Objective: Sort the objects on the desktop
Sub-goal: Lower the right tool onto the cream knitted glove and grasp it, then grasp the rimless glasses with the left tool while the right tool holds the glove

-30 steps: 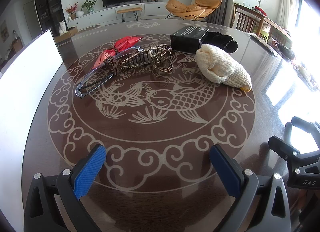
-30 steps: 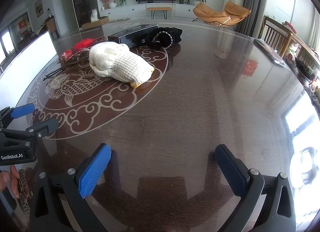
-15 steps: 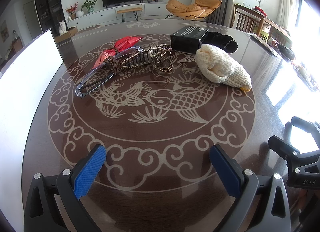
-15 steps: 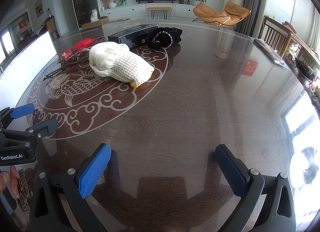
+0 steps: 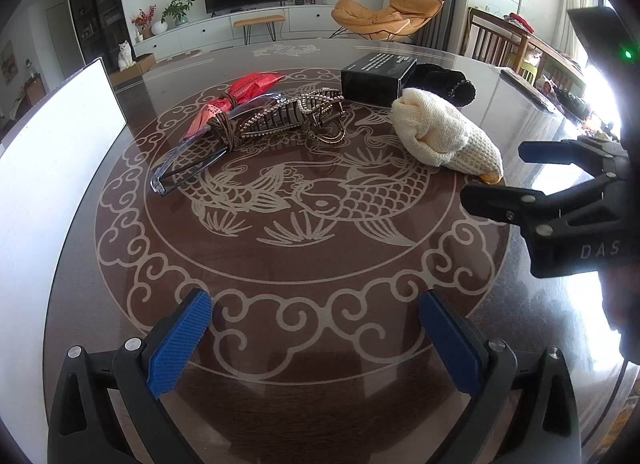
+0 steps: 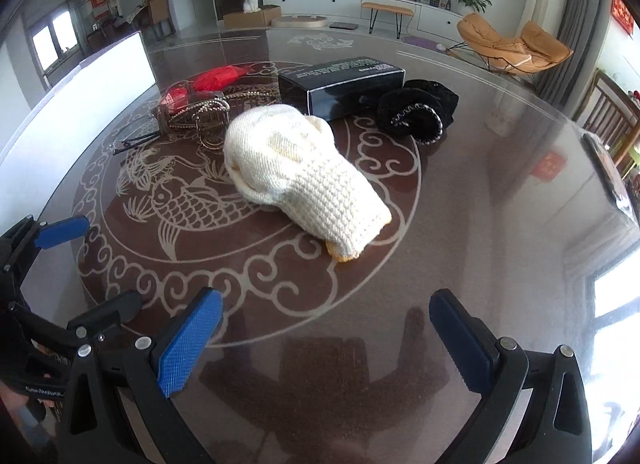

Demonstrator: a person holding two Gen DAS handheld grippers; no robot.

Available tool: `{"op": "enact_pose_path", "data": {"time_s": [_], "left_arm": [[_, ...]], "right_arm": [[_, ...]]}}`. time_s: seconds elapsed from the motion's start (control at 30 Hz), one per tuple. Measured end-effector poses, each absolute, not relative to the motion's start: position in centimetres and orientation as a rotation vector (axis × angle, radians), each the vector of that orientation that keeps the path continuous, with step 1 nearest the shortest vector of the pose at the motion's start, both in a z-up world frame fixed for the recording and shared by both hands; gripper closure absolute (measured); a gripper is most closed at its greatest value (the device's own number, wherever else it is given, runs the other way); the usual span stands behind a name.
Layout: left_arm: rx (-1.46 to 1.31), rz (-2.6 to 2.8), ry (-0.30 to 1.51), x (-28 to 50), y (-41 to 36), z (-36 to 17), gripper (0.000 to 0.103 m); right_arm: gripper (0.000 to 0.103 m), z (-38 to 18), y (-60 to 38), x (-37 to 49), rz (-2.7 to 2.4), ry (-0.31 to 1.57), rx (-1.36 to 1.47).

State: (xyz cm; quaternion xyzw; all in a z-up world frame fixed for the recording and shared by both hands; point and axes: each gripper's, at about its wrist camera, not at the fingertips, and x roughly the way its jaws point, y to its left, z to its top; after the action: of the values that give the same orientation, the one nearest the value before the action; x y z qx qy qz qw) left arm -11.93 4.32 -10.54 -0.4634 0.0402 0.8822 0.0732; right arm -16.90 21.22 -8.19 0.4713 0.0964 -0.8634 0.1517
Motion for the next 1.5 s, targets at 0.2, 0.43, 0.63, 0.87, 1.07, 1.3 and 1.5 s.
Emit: {"op": "enact_pose_path", "data": {"time_s": [0.2, 0.43, 0.63, 0.87, 1.07, 1.3, 1.5], "left_arm": [[-1.391, 2.649, 0.121, -11.9, 4.3, -10.5, 0.0], [-1.391, 2.649, 0.121, -11.9, 4.3, -10.6, 0.0], [-1.391, 2.649, 0.12, -11.9, 4.3, -10.6, 0.0], [-1.391, 2.65, 0.12, -11.9, 4.3, -10.6, 0.0], [-1.391, 2.651, 0.123, -12.0, 4.3, -10.6, 0.0], [-1.439, 2.473, 0.223, -12.8, 3.9, -10.2, 0.0], [-1.365, 2.513, 0.168, -17.6, 0.1, -6.9, 0.0]], "right_arm": [[0.0, -7.9, 17.2, -22.8, -2.42, 0.346, 1.361], [0.031, -9.1, 16.4, -24.1, -2.422, 0.271, 1.397], [0.04, -8.6, 19.0, -19.9, -2.464, 0.234, 1.356], [0.04, -8.4, 23.4, -10.3, -2.57, 0.212, 1.33], [0.028, -9.0, 24.2, -6.7, -2.626, 0.232, 1.259], [0.015, -9.2, 25.2, -7.8, -2.625, 0.134, 1.309], [0.002, -9.6, 25.1, -8.2, -2.621, 0.15, 1.343]]}}
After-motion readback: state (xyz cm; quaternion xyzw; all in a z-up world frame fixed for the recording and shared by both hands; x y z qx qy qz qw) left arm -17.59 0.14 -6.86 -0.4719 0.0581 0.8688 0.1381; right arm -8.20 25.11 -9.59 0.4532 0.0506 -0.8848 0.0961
